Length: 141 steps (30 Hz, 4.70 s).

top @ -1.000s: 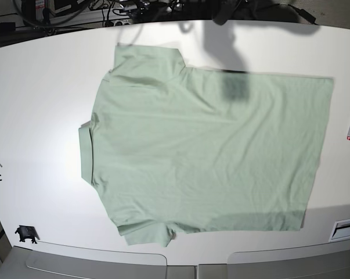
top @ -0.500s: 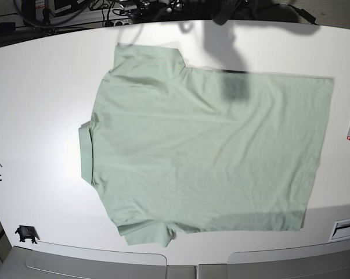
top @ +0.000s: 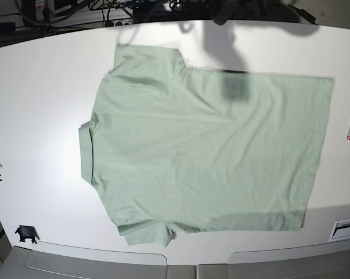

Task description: Fold the T-shirt properly

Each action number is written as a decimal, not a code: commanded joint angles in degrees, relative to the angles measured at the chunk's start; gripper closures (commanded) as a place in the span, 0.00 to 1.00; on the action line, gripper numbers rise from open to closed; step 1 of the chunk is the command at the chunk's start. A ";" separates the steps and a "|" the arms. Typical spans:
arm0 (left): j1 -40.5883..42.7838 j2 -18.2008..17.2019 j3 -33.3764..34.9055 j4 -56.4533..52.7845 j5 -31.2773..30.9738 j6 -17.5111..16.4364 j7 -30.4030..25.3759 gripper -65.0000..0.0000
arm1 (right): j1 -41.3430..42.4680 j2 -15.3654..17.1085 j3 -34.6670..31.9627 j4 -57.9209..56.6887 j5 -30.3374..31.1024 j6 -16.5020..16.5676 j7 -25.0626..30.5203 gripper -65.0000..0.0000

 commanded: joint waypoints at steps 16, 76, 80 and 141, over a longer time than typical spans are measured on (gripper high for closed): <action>25.49 -3.82 -5.42 33.22 -2.45 -2.43 -0.81 1.00 | -20.55 6.03 -0.04 25.24 0.55 0.09 0.59 1.00; 41.92 -11.15 -27.67 83.60 -20.26 -21.20 12.44 0.72 | -33.77 3.82 52.06 94.49 19.47 15.30 -12.26 0.69; 41.46 -11.15 -27.67 83.60 -20.24 -21.18 12.22 0.72 | -33.70 1.57 52.02 94.49 19.76 15.26 -13.14 0.62; 23.50 -14.29 -27.67 83.54 -20.17 -5.84 19.78 0.54 | -14.12 1.51 41.22 67.06 26.49 14.82 -32.30 1.00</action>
